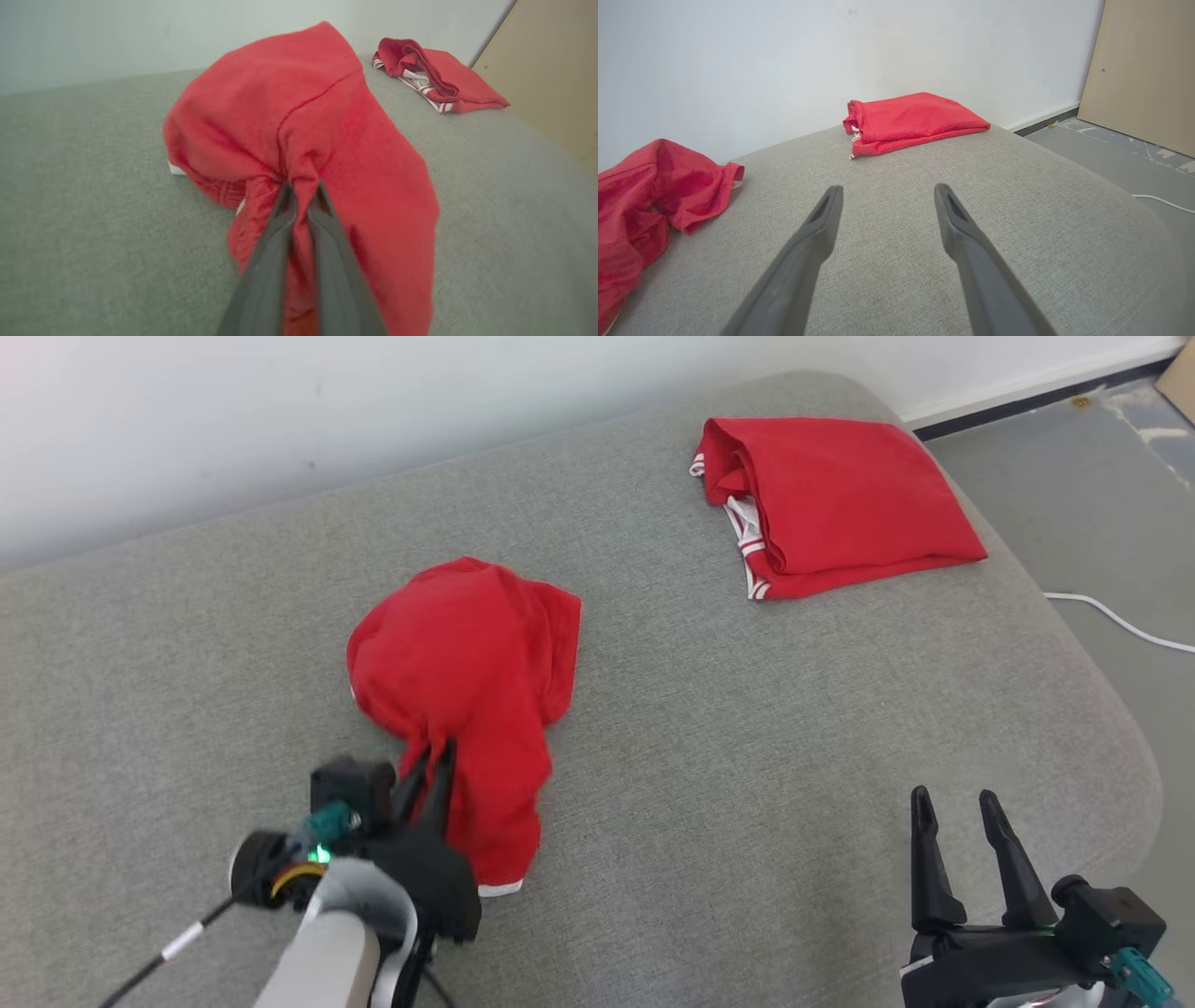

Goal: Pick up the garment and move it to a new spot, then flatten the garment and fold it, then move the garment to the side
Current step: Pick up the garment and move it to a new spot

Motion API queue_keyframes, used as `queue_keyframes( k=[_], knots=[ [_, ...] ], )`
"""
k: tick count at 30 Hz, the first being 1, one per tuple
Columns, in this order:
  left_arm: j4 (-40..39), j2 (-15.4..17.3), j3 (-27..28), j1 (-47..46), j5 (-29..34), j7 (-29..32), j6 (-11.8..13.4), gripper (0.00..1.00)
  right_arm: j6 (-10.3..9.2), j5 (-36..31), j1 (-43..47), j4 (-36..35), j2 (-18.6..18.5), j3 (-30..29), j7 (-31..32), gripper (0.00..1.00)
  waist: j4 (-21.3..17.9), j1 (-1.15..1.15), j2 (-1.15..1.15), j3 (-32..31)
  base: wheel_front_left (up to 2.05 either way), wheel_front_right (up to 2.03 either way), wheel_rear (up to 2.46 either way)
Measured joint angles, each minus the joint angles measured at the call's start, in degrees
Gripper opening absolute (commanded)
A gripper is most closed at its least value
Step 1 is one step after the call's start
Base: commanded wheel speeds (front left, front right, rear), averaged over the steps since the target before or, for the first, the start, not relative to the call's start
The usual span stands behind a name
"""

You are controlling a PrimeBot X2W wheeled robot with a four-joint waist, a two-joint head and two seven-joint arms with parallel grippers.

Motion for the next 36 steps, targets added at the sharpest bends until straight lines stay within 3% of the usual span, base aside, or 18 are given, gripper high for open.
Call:
queue_keyframes(
  k=[1,13,24,36],
  knots=[
    [0.79,0.11,-0.19,0.79,0.18,-0.27,0.08,1.0,0.0,-0.14,-0.11,0.04,0.0,0.25,0.0,1.0,0.18,0.0,0.0,-0.02,0.0,0.0,0.0],
    [-4.63,0.65,1.22,1.08,-1.21,-9.09,-0.65,1.0,0.0,-2.81,1.01,-2.3,0.07,0.46,0.0,1.0,5.28,0.0,0.0,-3.36,0.0,0.0,0.0],
    [-13.06,5.95,6.69,9.25,-2.24,-12.13,2.25,1.0,0.0,-3.6,3.63,-4.49,-0.16,-0.18,0.51,1.0,13.38,0.0,0.0,-8.15,0.0,0.0,0.0],
    [-19.0,8.84,11.39,20.73,-2.88,-13.39,5.31,1.0,0.0,-3.91,5.0,-6.09,-0.35,-1.02,2.08,1.0,21.31,-0.01,0.0,-12.22,0.0,0.0,0.0]
  ],
)
